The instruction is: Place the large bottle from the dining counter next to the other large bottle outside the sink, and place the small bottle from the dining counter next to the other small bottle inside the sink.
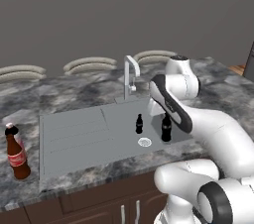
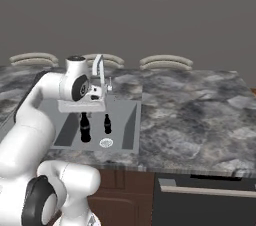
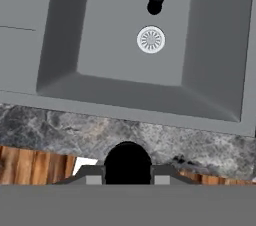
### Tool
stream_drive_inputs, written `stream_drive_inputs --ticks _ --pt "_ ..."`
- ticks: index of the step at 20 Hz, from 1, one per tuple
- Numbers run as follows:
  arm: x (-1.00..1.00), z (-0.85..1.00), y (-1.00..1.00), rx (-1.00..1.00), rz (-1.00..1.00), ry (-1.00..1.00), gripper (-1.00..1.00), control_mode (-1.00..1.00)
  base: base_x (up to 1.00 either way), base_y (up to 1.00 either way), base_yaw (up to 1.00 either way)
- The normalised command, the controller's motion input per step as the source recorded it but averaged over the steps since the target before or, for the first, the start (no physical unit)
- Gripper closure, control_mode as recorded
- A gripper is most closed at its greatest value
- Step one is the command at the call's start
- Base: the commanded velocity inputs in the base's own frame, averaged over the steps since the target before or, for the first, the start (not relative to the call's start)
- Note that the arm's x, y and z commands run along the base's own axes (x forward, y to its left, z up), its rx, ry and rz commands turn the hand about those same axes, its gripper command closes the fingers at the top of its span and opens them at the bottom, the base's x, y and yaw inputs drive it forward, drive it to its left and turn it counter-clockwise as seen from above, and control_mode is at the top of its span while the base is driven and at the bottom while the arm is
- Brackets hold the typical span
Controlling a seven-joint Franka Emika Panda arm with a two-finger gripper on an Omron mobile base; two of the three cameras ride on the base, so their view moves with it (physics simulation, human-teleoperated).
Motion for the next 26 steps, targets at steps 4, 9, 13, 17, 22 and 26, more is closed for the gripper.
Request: stream_drive_inputs --ticks 4,9,13,17,22,26 --pt "0.41 -0.32 -0.11 0.00 0.04 -0.19 1.00 -1.00 0.00 0.00 0.00" --pt "0.31 -0.43 -0.06 0.00 0.01 -0.16 1.00 -1.00 0.00 0.00 0.00" --pt "0.26 -0.47 -0.09 0.02 0.00 -0.13 1.00 -1.00 0.00 0.00 0.00" --pt "0.33 -0.37 -0.10 0.02 0.00 -0.06 1.00 -1.00 0.00 0.00 0.00" --pt "0.36 -0.23 -0.05 0.00 0.02 -0.09 1.00 -1.00 0.00 0.00 0.00" --pt "0.35 -0.24 0.00 0.00 0.02 0.00 1.00 -1.00 0.00 0.00 0.00"
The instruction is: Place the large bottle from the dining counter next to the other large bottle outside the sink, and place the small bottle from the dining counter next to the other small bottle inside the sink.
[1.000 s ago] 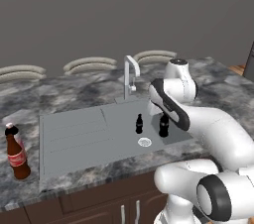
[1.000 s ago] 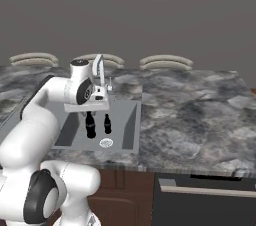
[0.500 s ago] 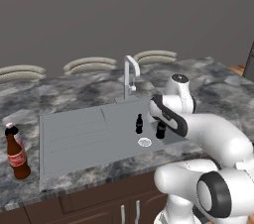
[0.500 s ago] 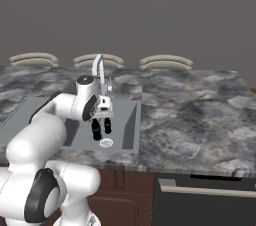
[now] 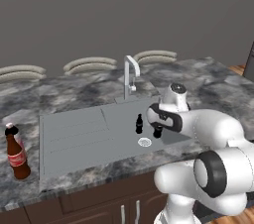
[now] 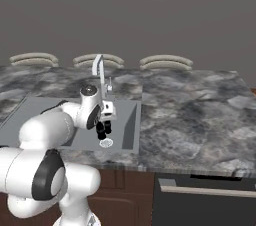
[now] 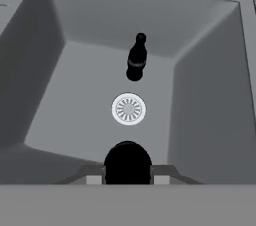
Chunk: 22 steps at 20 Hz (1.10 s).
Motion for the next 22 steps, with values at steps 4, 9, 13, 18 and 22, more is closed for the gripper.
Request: stream_drive_inputs --ticks 4,9,13,18,22 --pt "0.24 -0.10 0.00 0.00 0.02 0.06 1.00 -1.00 0.00 0.00 0.00" --pt "0.22 -0.04 0.00 0.00 0.03 0.05 1.00 -1.00 0.00 0.00 0.00" --pt "0.28 -0.23 -0.06 0.00 0.04 0.09 1.00 -1.00 0.00 0.00 0.00" --pt "0.24 -0.26 -0.01 0.00 0.02 0.09 1.00 -1.00 0.00 0.00 0.00" --pt "0.23 -0.24 0.00 0.00 0.02 0.06 1.00 -1.00 0.00 0.00 0.00"
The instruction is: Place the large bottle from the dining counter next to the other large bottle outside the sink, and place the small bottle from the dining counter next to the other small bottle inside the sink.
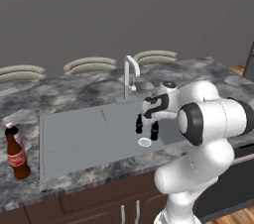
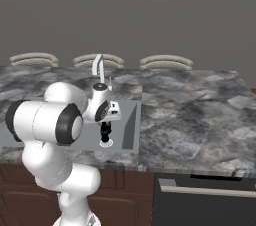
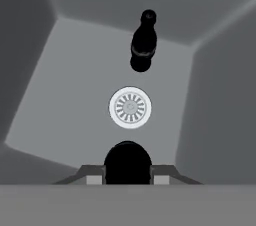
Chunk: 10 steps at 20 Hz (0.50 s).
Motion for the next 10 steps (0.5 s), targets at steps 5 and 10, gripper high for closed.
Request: stream_drive_inputs --ticks 5,10 --pt "0.27 -0.25 -0.04 0.00 0.03 0.02 1.00 -1.00 0.00 0.00 0.00" --pt "0.24 -0.26 -0.05 0.00 0.04 0.01 1.00 -1.00 0.00 0.00 0.00"
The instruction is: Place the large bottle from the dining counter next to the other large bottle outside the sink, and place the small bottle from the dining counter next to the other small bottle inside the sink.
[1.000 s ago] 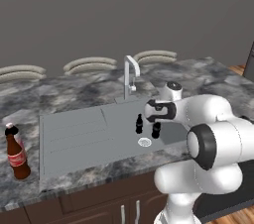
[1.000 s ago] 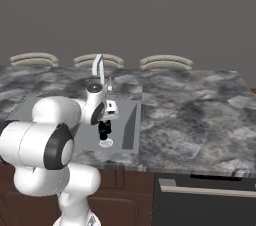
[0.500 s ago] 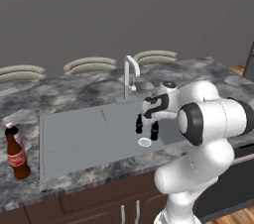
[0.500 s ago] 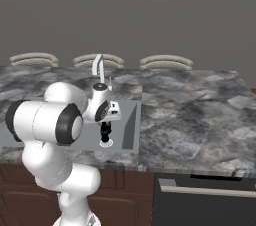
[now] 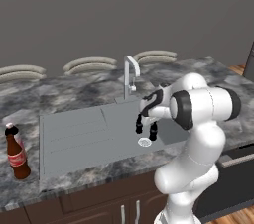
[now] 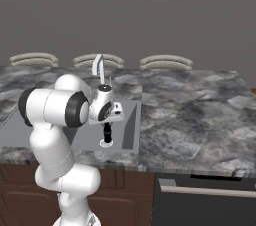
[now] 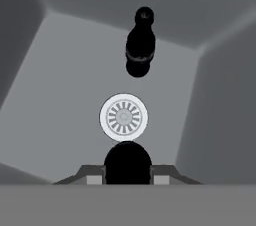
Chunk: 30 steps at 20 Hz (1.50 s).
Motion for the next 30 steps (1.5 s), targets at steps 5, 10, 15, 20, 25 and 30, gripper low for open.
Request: stream_drive_inputs --ticks 5,10,15,20,25,30 --pt "0.26 -0.21 -0.03 0.00 0.04 0.00 1.00 -1.00 0.00 0.00 0.00" --pt "0.31 -0.18 -0.05 0.00 0.03 0.00 1.00 -1.00 0.00 0.00 0.00" --pt "0.29 -0.24 -0.06 0.00 0.04 0.00 1.00 -1.00 0.00 0.00 0.00" --pt "0.24 -0.29 -0.04 0.00 0.04 0.00 1.00 -1.00 0.00 0.00 0.00" --pt "0.16 -0.33 -0.01 0.00 0.03 0.00 1.00 -1.00 0.00 0.00 0.00" --pt "0.13 -0.38 0.00 -0.01 0.04 0.00 1.00 -1.00 0.00 0.00 0.00"
